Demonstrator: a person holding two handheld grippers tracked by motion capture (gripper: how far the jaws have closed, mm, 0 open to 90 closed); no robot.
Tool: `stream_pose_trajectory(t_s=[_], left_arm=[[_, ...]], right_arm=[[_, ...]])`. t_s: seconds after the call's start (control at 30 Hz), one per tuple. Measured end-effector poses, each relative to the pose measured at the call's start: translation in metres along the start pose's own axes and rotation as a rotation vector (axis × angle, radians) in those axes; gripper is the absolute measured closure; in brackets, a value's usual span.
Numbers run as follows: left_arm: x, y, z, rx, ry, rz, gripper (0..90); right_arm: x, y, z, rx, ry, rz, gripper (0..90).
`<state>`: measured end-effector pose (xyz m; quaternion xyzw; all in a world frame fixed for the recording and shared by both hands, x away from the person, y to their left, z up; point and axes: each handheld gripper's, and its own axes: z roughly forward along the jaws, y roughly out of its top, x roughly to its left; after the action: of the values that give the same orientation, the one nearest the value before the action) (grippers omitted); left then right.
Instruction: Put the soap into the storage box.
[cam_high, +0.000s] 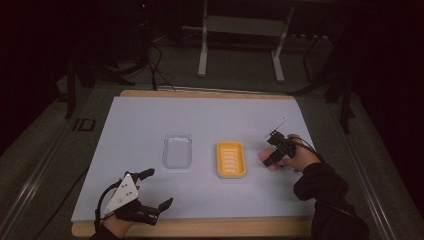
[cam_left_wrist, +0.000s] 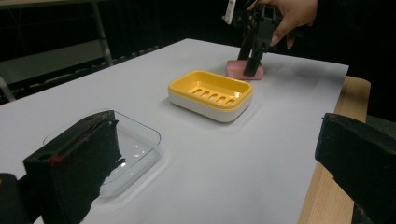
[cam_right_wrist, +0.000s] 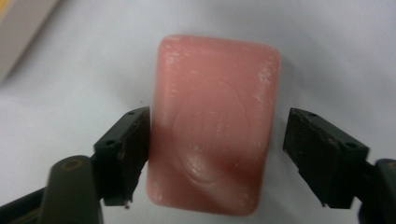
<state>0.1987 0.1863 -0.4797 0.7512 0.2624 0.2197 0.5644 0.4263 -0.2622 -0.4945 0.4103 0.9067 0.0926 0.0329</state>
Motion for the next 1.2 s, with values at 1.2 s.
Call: stream_pose_trajectory(t_s=[1.2], left_arm=[[0.0,-0.001,-0.001,0.006,0.024,-0.005,0.6]], right_arm=[[0.048,0.002,-0.033,-0.033,-0.123,0.459,37.5]])
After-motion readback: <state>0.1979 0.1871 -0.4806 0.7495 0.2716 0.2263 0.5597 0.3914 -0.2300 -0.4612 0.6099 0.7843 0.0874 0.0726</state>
